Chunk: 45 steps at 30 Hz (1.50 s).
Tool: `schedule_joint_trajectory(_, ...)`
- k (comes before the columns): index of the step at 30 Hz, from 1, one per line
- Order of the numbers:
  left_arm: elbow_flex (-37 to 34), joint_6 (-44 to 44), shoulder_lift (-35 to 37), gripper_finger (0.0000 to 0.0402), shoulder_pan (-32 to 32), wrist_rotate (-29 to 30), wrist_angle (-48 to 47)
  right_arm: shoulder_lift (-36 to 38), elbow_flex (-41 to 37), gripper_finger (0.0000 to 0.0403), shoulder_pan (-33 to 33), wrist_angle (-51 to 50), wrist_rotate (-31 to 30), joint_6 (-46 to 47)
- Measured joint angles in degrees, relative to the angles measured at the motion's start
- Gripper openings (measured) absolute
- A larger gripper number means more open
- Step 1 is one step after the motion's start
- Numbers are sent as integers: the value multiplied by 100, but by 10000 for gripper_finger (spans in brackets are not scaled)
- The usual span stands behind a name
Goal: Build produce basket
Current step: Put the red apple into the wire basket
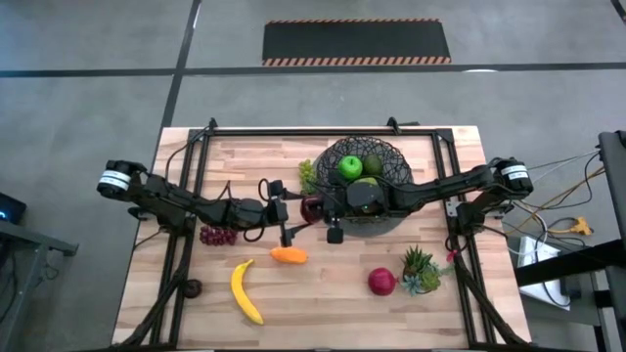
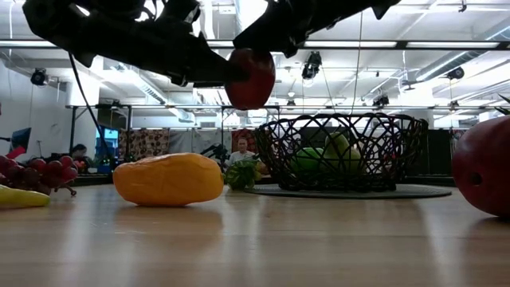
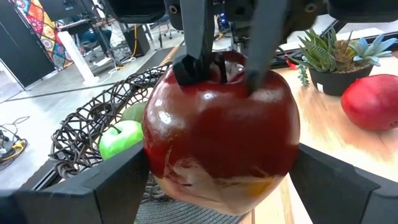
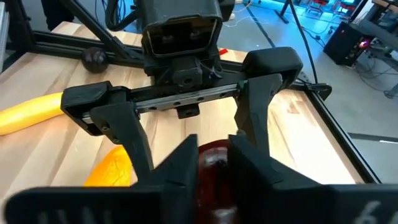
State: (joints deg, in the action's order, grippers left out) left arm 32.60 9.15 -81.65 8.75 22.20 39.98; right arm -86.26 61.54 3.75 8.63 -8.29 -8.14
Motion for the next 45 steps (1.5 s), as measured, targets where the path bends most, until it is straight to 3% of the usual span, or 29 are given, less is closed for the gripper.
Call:
schedule_joint_trajectory(6,-2,0,0,334,-2,33,-32,131,0,143,0,-440,10,-93)
schedule_joint_trajectory(11,3,20,4,334,-2,35,9,359,-7,154,0,-812,-9,-192)
schedule_joint_trajectory(18,6,26,7,334,-2,44,22,402,-9,111,0,-894,-11,-214)
schedule_joint_trajectory(25,15,26,6,334,-3,54,16,358,-11,18,0,-691,-16,-245)
schedule_joint_trajectory(45,-7,20,5,334,0,-24,9,354,-9,8,-4,-619,-61,-270)
